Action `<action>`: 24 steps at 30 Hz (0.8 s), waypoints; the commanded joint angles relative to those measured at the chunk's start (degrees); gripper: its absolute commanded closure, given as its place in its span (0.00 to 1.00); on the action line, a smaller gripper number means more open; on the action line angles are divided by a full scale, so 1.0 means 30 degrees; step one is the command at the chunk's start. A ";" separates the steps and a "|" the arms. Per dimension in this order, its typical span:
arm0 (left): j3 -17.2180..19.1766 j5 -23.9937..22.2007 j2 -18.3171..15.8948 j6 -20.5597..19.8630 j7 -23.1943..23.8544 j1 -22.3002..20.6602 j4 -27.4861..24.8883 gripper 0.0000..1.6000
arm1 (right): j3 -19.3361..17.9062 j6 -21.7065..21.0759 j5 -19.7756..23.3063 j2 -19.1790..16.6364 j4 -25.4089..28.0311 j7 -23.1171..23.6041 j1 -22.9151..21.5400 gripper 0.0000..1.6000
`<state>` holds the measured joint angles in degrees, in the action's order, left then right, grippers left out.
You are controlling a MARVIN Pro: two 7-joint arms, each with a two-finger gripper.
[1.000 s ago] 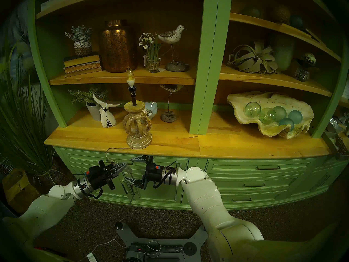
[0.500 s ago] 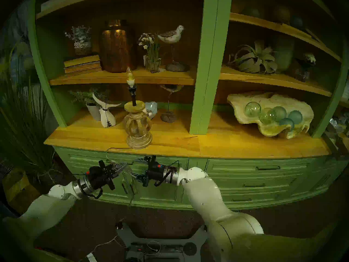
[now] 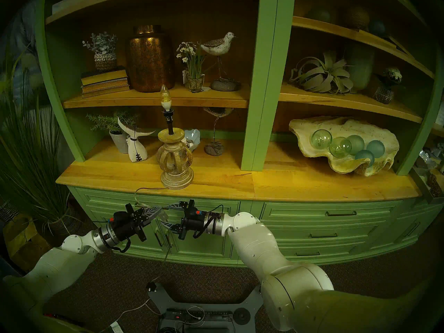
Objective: Grab cable and switch light on
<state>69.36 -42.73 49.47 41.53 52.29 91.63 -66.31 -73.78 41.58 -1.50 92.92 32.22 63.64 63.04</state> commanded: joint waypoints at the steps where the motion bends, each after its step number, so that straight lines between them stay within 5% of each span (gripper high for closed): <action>1: 0.0240 -0.0212 0.0049 0.0184 0.0023 -0.0387 -0.0423 1.00 | 0.0203 0.0288 0.0342 0.0432 -0.0097 0.1035 -0.1228 0.51; 12: 0.0245 -0.0232 0.0049 0.0192 0.0035 -0.0383 -0.0429 1.00 | 0.0812 0.0775 0.0624 0.0345 -0.1411 0.1070 -0.1727 0.65; 14: 0.0244 -0.0231 0.0049 0.0193 0.0034 -0.0384 -0.0428 1.00 | 0.0941 0.0862 0.0697 0.0309 -0.1625 0.1086 -0.1832 0.82; 15: 0.0242 -0.0230 0.0049 0.0193 0.0033 -0.0386 -0.0426 1.00 | 0.1005 0.0907 0.0744 0.0298 -0.1730 0.1079 -0.1883 1.00; 24: 0.0241 -0.0228 0.0049 0.0192 0.0031 -0.0387 -0.0425 1.00 | 0.1716 0.1275 0.1354 0.0219 -0.2317 0.1008 -0.1978 1.00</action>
<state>69.32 -42.69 49.47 41.47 52.23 91.67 -66.19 -69.44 44.64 0.84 93.63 25.08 60.62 59.24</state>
